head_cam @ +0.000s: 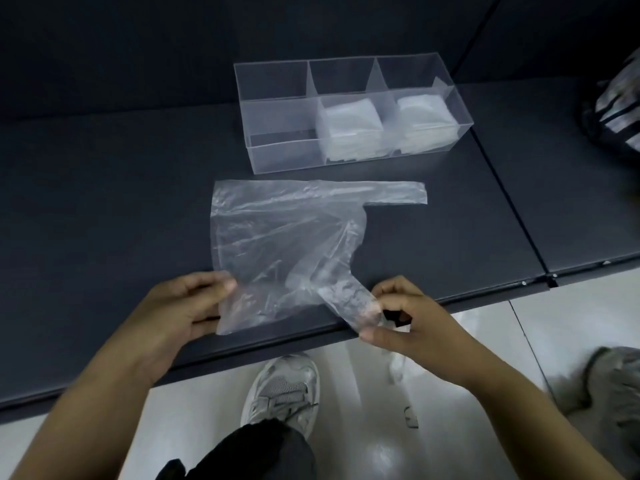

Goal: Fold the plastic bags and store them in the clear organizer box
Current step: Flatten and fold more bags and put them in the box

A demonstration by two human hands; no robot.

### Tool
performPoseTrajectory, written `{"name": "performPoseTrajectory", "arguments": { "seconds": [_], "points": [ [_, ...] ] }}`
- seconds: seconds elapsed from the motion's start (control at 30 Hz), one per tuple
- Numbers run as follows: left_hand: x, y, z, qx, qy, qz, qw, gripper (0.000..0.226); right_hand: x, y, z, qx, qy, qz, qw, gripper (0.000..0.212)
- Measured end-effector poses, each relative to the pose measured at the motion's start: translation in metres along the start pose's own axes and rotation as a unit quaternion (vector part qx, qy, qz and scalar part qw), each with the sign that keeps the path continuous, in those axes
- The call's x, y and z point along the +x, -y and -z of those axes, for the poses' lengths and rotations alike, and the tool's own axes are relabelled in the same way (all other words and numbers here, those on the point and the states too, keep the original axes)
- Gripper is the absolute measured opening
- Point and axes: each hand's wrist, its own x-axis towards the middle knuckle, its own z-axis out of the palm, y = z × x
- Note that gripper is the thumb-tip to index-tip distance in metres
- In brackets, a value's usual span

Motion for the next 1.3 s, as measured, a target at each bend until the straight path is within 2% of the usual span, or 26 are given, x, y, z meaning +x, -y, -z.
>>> {"name": "performPoseTrajectory", "arguments": {
  "seconds": [0.1,0.2,0.37,0.4,0.5,0.57,0.63,0.7,0.77,0.8,0.87,0.93,0.97,1.0,1.07,1.13,1.2,1.3],
  "points": [
    [0.003,0.01,-0.006,0.013,-0.037,0.007,0.999,0.022,0.001,-0.006,0.013,0.065,0.008,0.004,0.998,0.027],
    [0.012,0.007,-0.004,-0.001,-0.081,-0.011,0.997,0.018,-0.005,-0.014,0.047,0.134,-0.005,-0.023,0.991,0.03],
    [0.015,0.002,-0.004,0.035,-0.072,-0.046,0.996,0.019,-0.004,-0.033,0.087,0.123,-0.083,-0.093,0.985,0.062],
    [0.015,0.002,-0.006,0.041,-0.07,-0.054,0.995,0.019,-0.002,-0.036,0.091,0.112,-0.076,-0.088,0.987,0.061],
    [0.015,0.005,-0.005,0.069,-0.08,-0.072,0.992,0.021,0.003,-0.042,0.096,0.137,-0.09,-0.084,0.983,0.021],
    [0.013,0.008,-0.003,0.095,-0.085,-0.08,0.989,0.023,0.004,-0.049,0.098,0.176,-0.14,-0.099,0.969,0.02],
    [0.009,0.012,-0.006,0.112,-0.079,-0.089,0.987,0.026,0.002,-0.056,0.098,0.159,-0.185,-0.127,0.962,0.022],
    [0.003,0.015,-0.013,0.12,-0.066,-0.097,0.986,0.031,0.0,-0.06,0.096,0.121,-0.227,-0.161,0.953,0.024],
    [-0.002,0.017,-0.019,0.161,-0.073,-0.104,0.979,0.038,-0.001,-0.06,0.093,0.034,-0.277,-0.196,0.94,0.025],
    [-0.004,0.016,-0.02,0.205,-0.097,-0.117,0.967,0.041,-0.002,-0.057,0.091,-0.046,-0.304,-0.215,0.927,0.027],
    [-0.006,0.011,-0.02,0.311,-0.18,-0.175,0.917,0.046,-0.001,-0.046,0.084,-0.192,-0.374,-0.225,0.879,0.031],
    [-0.007,0.005,-0.029,0.361,-0.248,-0.282,0.854,0.037,0.008,-0.023,0.062,-0.236,-0.439,-0.153,0.853,0.031],
    [-0.006,0.003,-0.038,0.37,-0.251,-0.329,0.832,0.034,0.016,-0.007,0.045,-0.231,-0.439,-0.095,0.863,0.03],
    [-0.004,0.003,-0.049,0.389,-0.237,-0.36,0.814,0.034,0.026,0.01,0.023,-0.214,-0.408,-0.033,0.887,0.032],
    [0.006,0.004,-0.069,0.454,-0.184,-0.375,0.787,0.044,0.049,0.041,-0.026,-0.167,-0.279,0.085,0.942,0.038],
    [0.018,0.012,-0.078,0.555,-0.132,-0.33,0.752,0.06,0.071,0.055,-0.067,-0.173,-0.163,0.151,0.959,0.044],
    [0.027,0.023,-0.073,0.635,-0.125,-0.303,0.699,0.066,0.087,0.045,-0.082,-0.254,-0.112,0.141,0.95,0.052],
    [0.031,0.027,-0.069,0.641,-0.132,-0.307,0.691,0.074,0.088,0.008,-0.058,-0.38,-0.136,0.107,0.909,0.066]
  ]
}}
